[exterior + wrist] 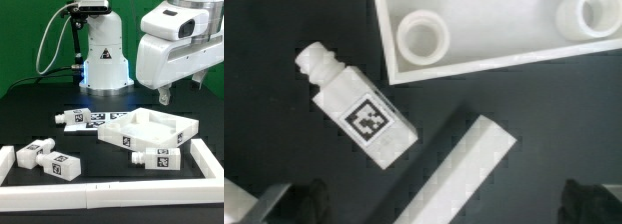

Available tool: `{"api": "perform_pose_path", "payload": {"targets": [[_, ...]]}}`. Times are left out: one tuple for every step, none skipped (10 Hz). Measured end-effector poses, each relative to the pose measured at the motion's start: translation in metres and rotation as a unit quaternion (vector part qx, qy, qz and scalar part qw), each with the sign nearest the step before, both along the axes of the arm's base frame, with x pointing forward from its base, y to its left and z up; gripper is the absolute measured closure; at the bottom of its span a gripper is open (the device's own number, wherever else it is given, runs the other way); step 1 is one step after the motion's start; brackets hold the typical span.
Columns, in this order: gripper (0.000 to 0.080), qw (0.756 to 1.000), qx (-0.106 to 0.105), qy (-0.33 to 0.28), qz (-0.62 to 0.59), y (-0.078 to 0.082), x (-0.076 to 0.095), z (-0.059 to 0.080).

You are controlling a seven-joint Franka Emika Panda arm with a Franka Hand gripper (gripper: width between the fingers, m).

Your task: Assemble one leg

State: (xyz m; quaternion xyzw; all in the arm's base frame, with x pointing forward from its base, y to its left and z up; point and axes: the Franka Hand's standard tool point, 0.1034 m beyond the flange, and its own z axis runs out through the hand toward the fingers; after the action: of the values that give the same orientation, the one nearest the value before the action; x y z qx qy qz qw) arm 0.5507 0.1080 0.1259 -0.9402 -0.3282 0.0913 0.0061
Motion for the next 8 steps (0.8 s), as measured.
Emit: {"api": "perform_pose_path", "payload": {"targets": [[0.015, 1.0, -0.005, 0.011, -0.012, 0.0007, 0.0005, -0.0005], [0.015, 1.0, -0.005, 0.011, -0.012, 0.0007, 0.0005, -0.0005], [0.015, 1.0, -0.005, 0.011, -0.012, 0.0008, 0.0005, -0.0006], [0.015, 1.0, -0.005, 0.011, -0.012, 0.001, 0.0004, -0.0007], [0.015, 1.0, -0.005, 0.011, -0.012, 0.0009, 0.0004, -0.0008], [0.015, 1.0, -0.005, 0.011, -0.012, 0.0009, 0.0003, -0.001], [0.015, 1.0, -0.005, 0.011, -0.012, 0.0009, 0.0003, -0.0011], [0.015, 1.0, -0.005, 0.011, -0.012, 0.0009, 0.0002, -0.0012]]}}
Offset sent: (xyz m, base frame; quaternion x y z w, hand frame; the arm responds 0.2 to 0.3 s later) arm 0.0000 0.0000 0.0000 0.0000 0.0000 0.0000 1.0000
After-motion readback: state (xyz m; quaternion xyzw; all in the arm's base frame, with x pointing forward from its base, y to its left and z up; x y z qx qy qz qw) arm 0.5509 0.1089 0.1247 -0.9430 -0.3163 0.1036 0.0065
